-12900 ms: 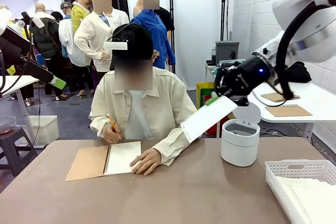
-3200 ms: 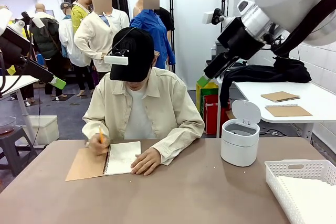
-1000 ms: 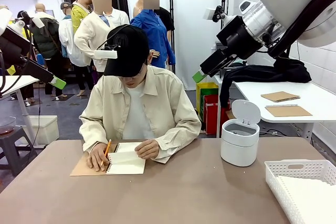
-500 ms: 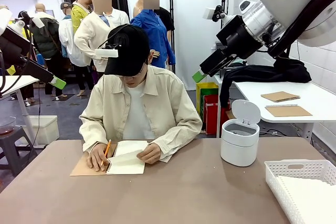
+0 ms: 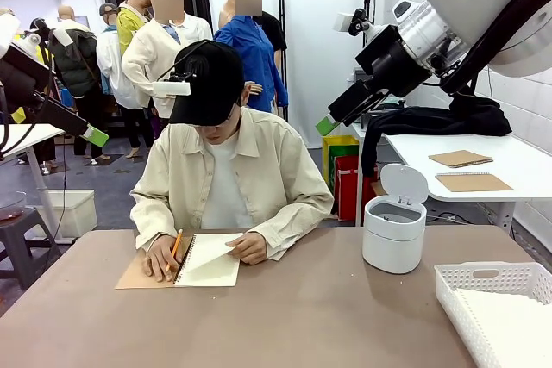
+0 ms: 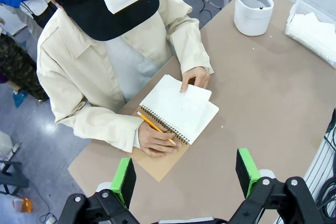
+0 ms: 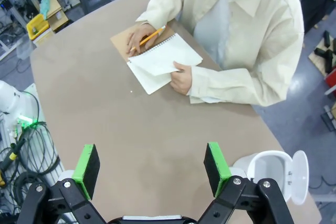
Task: Sort the paper based on its condition.
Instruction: If a person hands you a paper, place it in the Organizing basket , and if it's crumpled, put it in the Trash can.
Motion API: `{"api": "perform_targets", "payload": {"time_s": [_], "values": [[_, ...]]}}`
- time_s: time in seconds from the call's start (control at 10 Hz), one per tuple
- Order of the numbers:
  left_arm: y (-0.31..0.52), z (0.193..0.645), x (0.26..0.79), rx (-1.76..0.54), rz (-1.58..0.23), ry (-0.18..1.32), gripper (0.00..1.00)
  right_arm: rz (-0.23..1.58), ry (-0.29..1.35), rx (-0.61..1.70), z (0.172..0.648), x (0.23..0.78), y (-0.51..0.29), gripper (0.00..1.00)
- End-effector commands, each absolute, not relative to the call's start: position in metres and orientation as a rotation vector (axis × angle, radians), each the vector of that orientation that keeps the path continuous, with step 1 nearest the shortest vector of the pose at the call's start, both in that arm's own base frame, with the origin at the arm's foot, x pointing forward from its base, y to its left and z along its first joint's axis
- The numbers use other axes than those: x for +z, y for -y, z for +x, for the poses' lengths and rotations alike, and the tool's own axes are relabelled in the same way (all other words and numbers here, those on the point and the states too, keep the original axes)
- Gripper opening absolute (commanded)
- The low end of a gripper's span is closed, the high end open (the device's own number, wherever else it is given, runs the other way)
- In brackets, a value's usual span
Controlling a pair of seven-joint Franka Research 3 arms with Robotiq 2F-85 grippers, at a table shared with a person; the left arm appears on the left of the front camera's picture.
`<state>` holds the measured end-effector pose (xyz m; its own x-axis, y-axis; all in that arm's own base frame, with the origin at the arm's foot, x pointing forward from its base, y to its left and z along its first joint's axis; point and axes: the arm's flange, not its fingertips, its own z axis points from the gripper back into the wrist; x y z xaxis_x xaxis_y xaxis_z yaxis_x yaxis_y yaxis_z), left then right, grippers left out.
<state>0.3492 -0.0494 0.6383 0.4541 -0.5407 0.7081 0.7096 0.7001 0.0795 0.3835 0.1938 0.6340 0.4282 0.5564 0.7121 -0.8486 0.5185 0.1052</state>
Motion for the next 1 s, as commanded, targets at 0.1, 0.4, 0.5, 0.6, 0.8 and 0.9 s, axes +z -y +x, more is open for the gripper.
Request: {"api": "perform_targets", "payload": {"time_s": [0.1, 0.4, 0.5, 0.6, 0.8, 0.9], "values": [[0.0494, 0.3490, 0.6380, -0.779, -0.243, 0.778, 1.00, 0.501, 0.672, 0.924, 0.3839, 0.6339, -0.1932, 1.00], [0.0494, 0.3490, 0.6380, -0.779, -0.243, 0.778, 1.00, 0.501, 0.672, 0.924, 0.3839, 0.6339, -0.1932, 1.00], [0.0494, 0.3490, 0.6380, -0.779, -0.243, 0.778, 1.00, 0.501, 0.672, 0.924, 0.3839, 0.6339, -0.1932, 1.00], [0.0494, 0.3490, 0.6380, -0.779, -0.243, 0.778, 1.00, 0.501, 0.672, 0.924, 0.3839, 0.6339, -0.1932, 1.00], [0.0494, 0.3490, 0.6380, -0.779, -0.243, 0.778, 1.00, 0.501, 0.672, 0.924, 0.3839, 0.6339, -0.1932, 1.00], [0.0494, 0.3490, 0.6380, -0.779, -0.243, 0.778, 1.00, 0.501, 0.672, 0.924, 0.3839, 0.6339, -0.1932, 1.00]]}}
